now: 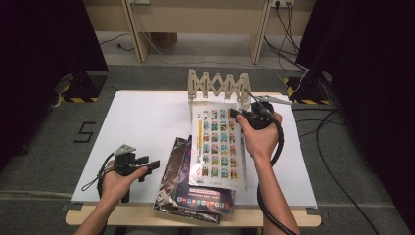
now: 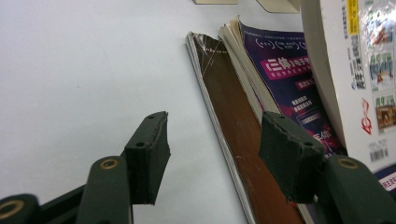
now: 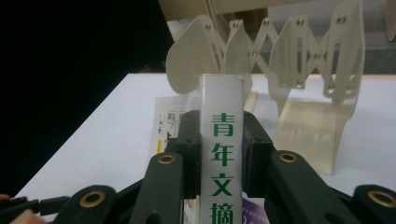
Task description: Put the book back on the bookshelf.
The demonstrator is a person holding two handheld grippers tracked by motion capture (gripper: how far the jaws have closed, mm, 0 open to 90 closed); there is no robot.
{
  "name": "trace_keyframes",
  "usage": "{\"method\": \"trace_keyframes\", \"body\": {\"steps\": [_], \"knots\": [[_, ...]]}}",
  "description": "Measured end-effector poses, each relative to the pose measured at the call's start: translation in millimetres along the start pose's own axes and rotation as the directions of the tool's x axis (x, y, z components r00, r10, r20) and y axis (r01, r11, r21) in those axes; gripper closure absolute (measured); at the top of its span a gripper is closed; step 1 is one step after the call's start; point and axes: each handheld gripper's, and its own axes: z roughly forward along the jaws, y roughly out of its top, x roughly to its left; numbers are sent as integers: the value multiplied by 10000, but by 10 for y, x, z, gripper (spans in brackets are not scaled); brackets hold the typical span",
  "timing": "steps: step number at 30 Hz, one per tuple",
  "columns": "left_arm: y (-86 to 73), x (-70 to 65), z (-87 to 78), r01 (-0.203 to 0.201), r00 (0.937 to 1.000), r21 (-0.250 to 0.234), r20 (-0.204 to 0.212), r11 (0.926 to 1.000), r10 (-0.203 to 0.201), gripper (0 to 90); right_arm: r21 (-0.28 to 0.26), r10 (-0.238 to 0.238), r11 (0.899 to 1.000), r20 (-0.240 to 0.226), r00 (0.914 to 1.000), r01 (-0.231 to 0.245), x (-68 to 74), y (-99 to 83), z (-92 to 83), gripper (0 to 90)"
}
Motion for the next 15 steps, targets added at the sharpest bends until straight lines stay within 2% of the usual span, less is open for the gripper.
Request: {"method": "trace_keyframes", "body": {"steps": [8,15], "knots": [[2,4,-2,1,10000,12,-34,10000,-1,415,-759,-177,9969,503,9986,215,21,109,-63,740],[8,15,-8,19,10000,-16,-32,10000,-19,414,-1120,-190,9933,846,9962,285,-1,197,-78,740]]}}
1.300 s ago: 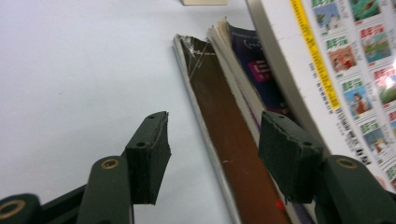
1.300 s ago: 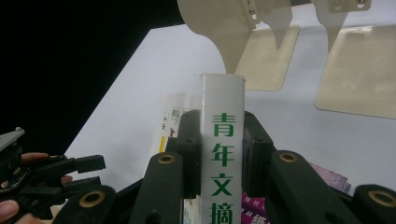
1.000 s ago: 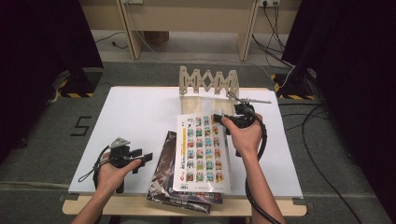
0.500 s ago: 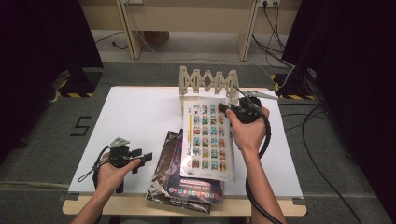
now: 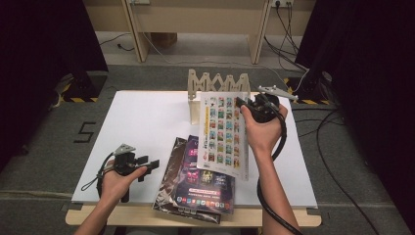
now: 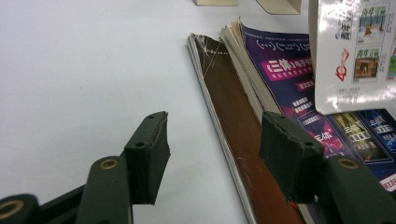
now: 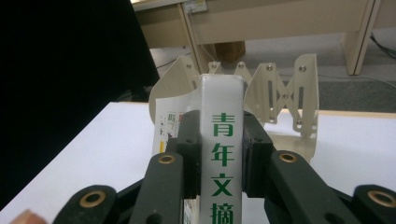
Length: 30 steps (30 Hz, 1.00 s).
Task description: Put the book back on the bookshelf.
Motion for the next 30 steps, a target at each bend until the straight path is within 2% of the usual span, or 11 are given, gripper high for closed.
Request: {"method": "trace_keyframes", "body": {"steps": [7,16,17,19,22,30], "knots": [[1,4,4,20,10000,-18,14,10000,-20,414,-643,-210,9976,590,9980,248,-1,130,-9,740],[-5,12,7,57,10000,-3,13,10000,-57,414,-1046,-195,9940,1183,9928,320,-41,210,18,740],[-6,15,8,64,10000,-20,26,10000,-64,414,-1139,-151,9930,1399,9901,312,-59,218,16,740],[-7,20,6,74,10000,-1,12,10000,-74,414,-1167,-109,9928,1445,9894,280,-61,220,15,741],[-6,24,6,93,10000,-19,8,10000,-93,414,-1308,-120,9907,1931,9811,379,-82,230,-11,740],[-10,21,16,51,10000,25,41,10000,-51,415,-1673,-113,9845,2366,9716,522,-86,274,-73,740]]}}
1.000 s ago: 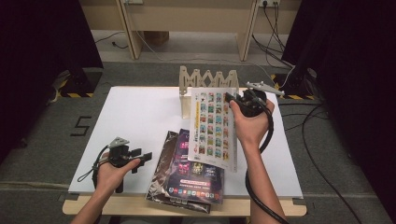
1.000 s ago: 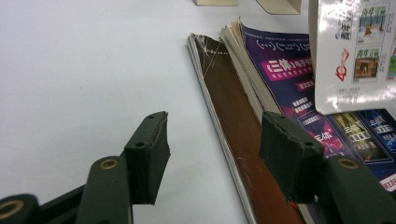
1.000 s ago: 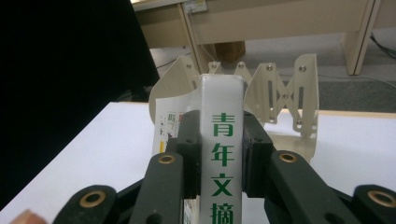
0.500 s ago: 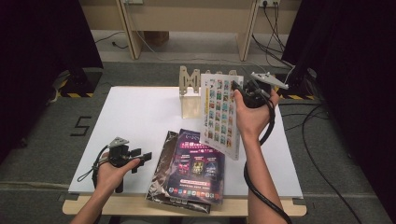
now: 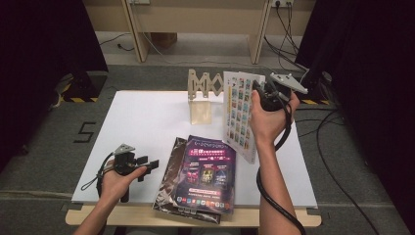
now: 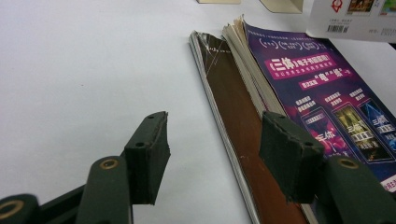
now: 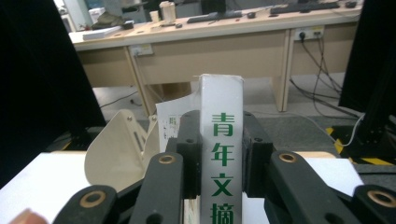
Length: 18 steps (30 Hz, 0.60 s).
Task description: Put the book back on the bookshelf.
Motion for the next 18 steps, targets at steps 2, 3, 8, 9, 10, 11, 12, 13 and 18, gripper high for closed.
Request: {"method": "trace_keyframes", "body": {"steps": [2,3,8,9,10,11,12,13,18], "knots": [[1,-1,-1,-7,10000,5,-2,10000,7,415,-130,112,9999,100,9999,-111,-10,23,-5,741],[0,-1,-1,-7,10000,-1,1,10000,7,415,-92,43,9999,182,9998,-42,-2,28,-5,741],[-2,-1,5,19,10000,44,27,10000,-19,415,-83,99,9999,292,9995,-97,-9,9,25,741],[-4,-3,9,16,10000,24,11,10000,-16,415,-44,112,9999,301,9995,-111,-12,5,27,741],[-4,-3,9,5,10000,67,-9,10000,-5,415,-38,211,9998,281,9994,-210,-8,0,32,741],[-5,-3,11,11,10000,67,-2,10000,-11,415,-109,247,9996,258,9994,-244,5,1,47,741],[-5,-3,12,12,10000,70,1,10000,-12,415,-109,247,9996,258,9994,-244,5,1,47,741],[-7,-3,12,10,10000,53,17,10000,-10,415,-122,209,9997,263,9994,-205,12,5,54,741],[-11,0,13,11,10000,73,12,10000,-11,415,-216,143,9997,233,9996,-138,80,56,117,741]]}}
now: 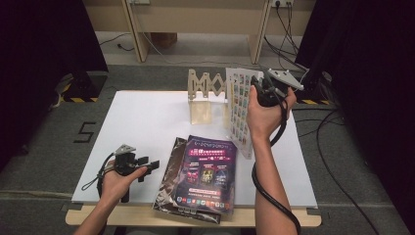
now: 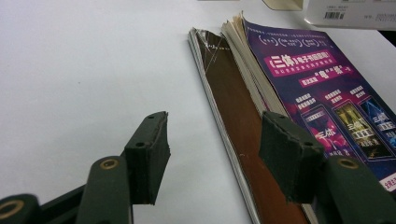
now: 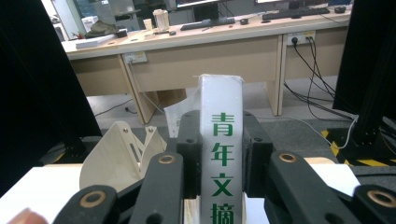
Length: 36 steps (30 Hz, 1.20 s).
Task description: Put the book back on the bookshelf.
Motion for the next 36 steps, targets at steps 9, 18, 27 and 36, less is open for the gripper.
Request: {"method": "trace_keyframes", "body": {"steps": [9,18,27,36], "knots": [[-7,17,5,45,10000,27,18,10000,-45,415,-167,5,9999,51,10000,-4,32,83,127,741],[-22,44,19,89,10000,85,-12,9999,-89,416,-233,25,9997,152,9999,-21,32,120,272,741],[-29,72,15,143,9999,93,-45,9999,-143,416,-217,107,9997,164,9998,-103,40,129,419,740],[-42,78,32,180,9998,152,-46,9997,-179,416,-228,-16,9997,279,9996,22,18,141,569,741]]}}
